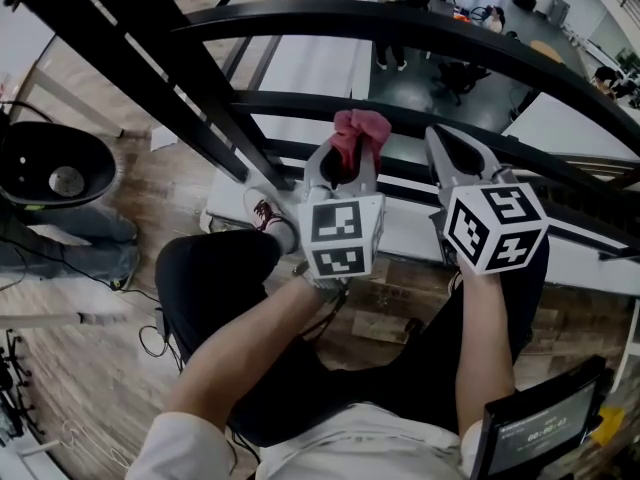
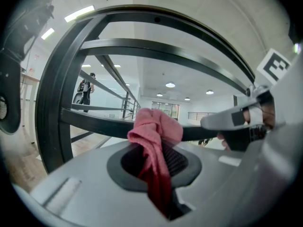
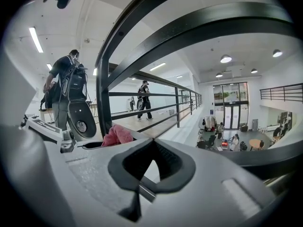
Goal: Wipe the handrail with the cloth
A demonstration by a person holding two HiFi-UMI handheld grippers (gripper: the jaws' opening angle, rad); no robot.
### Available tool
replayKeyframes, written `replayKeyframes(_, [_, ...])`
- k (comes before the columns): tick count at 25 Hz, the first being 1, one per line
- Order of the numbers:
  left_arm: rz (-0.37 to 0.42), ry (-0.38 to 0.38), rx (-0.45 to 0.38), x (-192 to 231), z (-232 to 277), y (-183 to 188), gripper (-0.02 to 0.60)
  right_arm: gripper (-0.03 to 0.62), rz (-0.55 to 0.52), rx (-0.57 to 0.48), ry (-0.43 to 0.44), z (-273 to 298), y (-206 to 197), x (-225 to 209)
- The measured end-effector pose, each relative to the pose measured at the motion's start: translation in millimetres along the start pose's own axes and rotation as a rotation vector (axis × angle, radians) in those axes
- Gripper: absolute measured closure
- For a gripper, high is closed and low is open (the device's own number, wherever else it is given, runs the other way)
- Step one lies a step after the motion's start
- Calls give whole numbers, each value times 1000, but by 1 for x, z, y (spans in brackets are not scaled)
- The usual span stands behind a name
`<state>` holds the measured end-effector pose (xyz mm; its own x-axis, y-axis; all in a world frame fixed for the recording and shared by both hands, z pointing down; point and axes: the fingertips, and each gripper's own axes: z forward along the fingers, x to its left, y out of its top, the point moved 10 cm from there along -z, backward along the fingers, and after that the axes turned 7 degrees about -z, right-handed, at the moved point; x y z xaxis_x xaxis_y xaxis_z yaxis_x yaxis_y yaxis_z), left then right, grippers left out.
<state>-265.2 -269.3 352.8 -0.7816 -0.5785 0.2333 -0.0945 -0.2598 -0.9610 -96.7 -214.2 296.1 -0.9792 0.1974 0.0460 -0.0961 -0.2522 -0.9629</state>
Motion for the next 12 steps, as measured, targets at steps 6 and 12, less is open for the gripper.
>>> replayKeyframes(6, [18, -47, 21, -14, 3, 0, 540, 592, 3, 9, -13, -7, -4, -6])
replayKeyframes(12, [24, -70, 29, -25, 5, -2, 540, 592, 0, 10, -28, -15, -5, -14])
